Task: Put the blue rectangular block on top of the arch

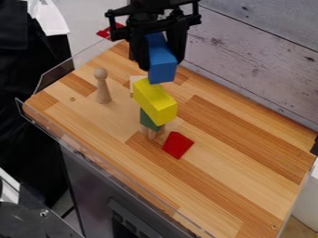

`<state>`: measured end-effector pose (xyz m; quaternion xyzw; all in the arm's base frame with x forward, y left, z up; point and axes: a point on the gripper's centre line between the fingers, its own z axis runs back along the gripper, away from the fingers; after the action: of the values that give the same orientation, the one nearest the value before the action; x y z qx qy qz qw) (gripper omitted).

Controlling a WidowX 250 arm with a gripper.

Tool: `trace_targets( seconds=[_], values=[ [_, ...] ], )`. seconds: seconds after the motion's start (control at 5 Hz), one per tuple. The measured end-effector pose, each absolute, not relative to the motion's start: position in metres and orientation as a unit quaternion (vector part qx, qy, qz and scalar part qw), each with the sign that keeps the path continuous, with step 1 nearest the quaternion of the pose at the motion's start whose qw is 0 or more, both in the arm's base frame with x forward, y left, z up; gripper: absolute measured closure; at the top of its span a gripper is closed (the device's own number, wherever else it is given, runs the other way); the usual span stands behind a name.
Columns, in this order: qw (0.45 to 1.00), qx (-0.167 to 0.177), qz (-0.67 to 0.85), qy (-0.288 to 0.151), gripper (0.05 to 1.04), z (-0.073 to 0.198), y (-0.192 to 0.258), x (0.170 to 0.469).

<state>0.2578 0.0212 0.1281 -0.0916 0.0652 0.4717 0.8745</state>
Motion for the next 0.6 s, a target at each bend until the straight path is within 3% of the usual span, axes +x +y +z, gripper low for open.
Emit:
trace_targets(
  seconds=[0.6],
  values=[
    [0.853,-0.108,0.504,0.078,0.505,0.109,0.013,0.253]
  ],
)
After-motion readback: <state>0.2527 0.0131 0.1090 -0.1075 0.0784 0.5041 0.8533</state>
